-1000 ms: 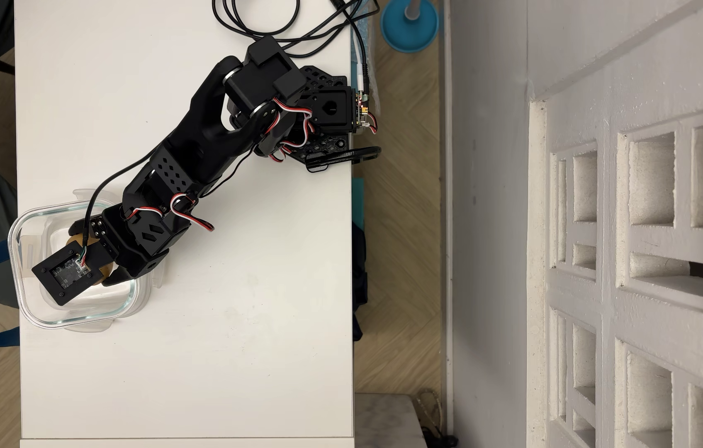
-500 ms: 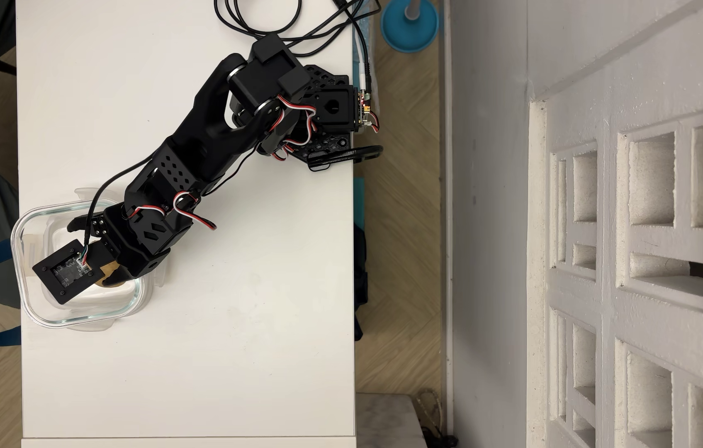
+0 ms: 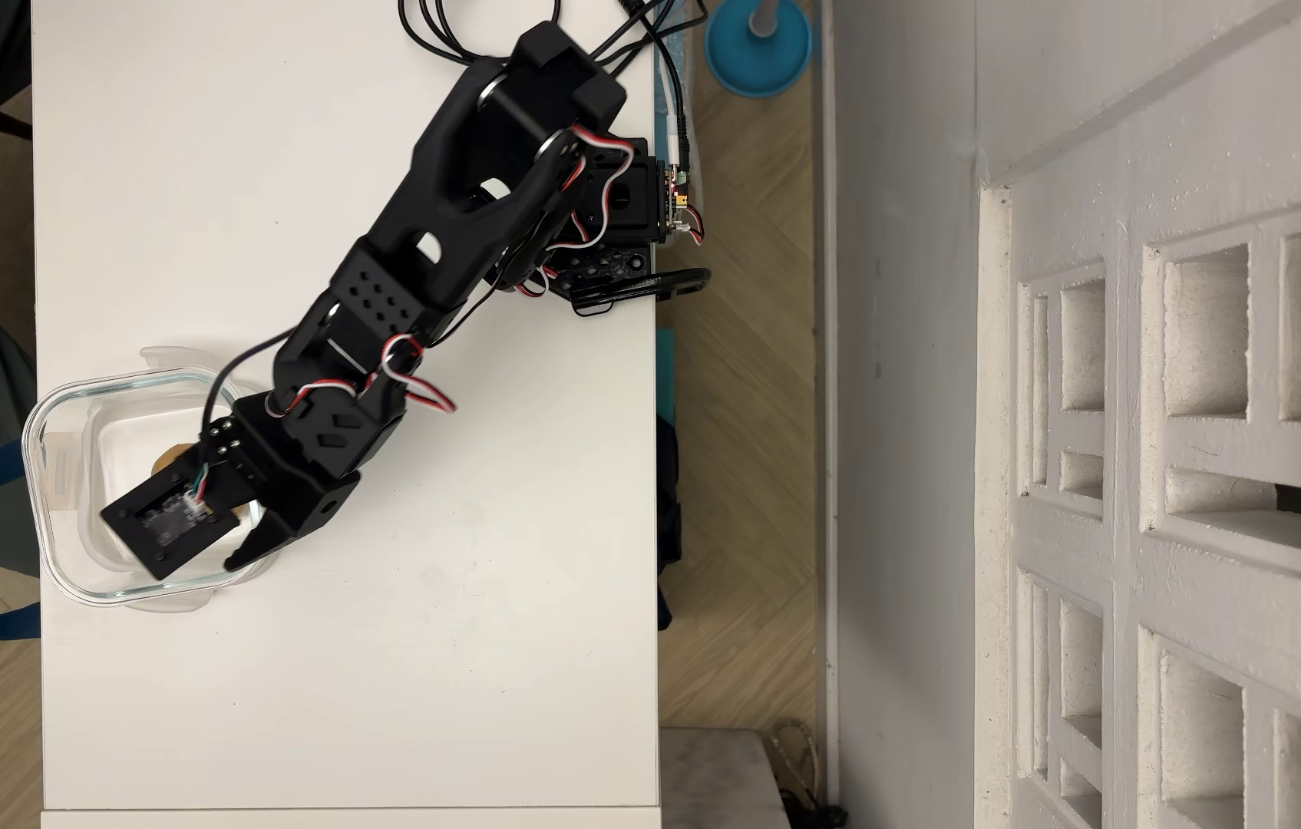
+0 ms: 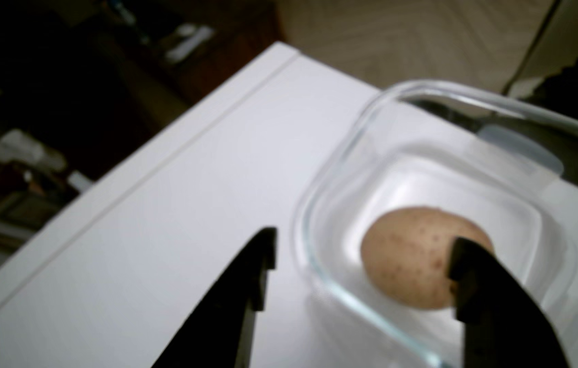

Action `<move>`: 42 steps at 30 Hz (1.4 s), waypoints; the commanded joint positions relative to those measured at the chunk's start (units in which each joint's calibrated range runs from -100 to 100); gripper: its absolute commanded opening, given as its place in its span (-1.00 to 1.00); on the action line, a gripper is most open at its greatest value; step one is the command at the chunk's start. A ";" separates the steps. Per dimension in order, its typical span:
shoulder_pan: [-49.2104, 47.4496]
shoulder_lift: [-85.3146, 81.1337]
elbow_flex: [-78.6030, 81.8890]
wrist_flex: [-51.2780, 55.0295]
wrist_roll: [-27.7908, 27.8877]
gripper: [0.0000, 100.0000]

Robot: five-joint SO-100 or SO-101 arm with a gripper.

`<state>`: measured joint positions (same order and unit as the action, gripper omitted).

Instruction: Grab the potato and put it in box

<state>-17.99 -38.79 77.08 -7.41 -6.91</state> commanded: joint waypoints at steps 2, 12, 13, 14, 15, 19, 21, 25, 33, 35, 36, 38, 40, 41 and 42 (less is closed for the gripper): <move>-9.15 -11.61 9.05 0.34 -0.16 -0.64; -23.93 -28.14 21.97 3.74 -0.85 -0.77; -24.85 -28.99 22.06 5.14 -1.47 -0.79; -25.46 -29.68 22.06 6.45 -2.03 -0.82; -26.37 -30.19 22.06 7.84 -2.41 -0.85; -30.49 -30.53 22.14 10.81 -2.41 -0.92; -33.99 -30.53 22.14 13.42 -2.41 -0.92; -39.94 -29.93 22.14 17.87 -2.41 -0.92; -40.55 -29.85 22.14 24.84 -1.85 -0.92; -39.94 -29.85 22.14 27.02 -1.85 -0.92; -39.94 -29.85 22.14 28.24 -1.85 -0.92; -39.94 -29.85 22.14 29.38 -1.85 -0.92; -39.79 -29.85 22.14 30.60 -1.85 -0.92; -39.79 -29.85 22.14 30.86 -1.85 -0.92; -39.79 -29.85 22.14 31.12 -1.91 -0.92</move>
<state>-58.21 -68.34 99.10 22.84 -8.72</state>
